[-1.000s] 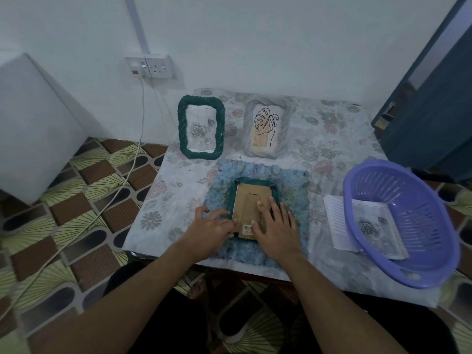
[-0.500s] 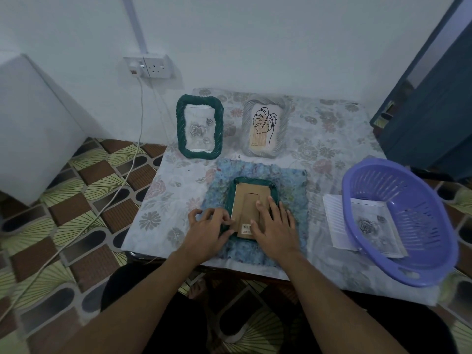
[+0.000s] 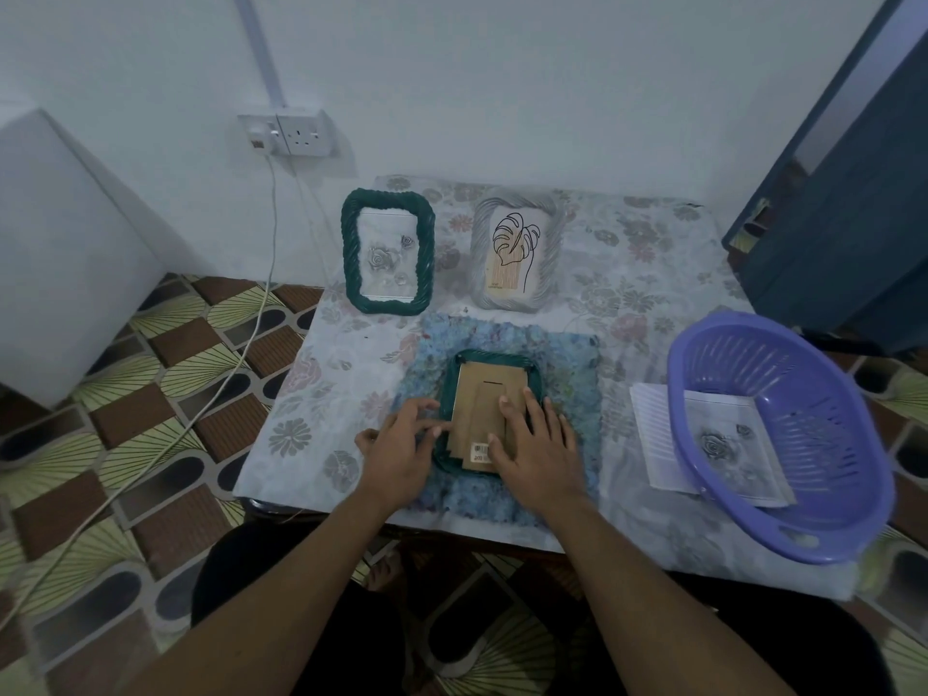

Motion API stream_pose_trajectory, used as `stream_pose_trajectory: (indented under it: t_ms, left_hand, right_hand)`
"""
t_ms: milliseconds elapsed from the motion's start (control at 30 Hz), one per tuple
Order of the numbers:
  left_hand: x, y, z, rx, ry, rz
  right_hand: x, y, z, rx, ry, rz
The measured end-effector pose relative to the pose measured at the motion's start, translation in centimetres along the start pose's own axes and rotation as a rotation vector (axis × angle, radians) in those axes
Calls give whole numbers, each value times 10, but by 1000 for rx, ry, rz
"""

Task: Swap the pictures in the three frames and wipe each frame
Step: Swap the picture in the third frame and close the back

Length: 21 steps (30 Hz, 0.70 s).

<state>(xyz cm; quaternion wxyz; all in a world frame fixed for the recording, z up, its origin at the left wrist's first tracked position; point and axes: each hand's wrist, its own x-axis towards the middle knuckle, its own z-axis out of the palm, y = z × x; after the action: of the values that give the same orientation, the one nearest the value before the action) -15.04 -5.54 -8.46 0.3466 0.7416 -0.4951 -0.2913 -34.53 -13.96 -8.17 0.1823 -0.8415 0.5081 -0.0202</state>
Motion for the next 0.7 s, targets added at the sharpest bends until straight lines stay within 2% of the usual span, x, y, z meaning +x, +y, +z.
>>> stream_pose_trajectory:
  t_ms: [133, 300, 600, 700]
  left_hand:
    - [-6, 22, 2, 234, 18, 5]
    - [-8, 18, 11, 598, -157, 72]
    - [-10, 19, 18, 705, -102, 102]
    - [-11, 18, 19, 719, -102, 105]
  right_hand:
    - [0, 1, 2, 4, 4, -3]
    - [0, -1, 0, 10, 13, 10]
    - [0, 1, -5, 84, -38, 7]
    - [1, 4, -9, 222, -45, -4]
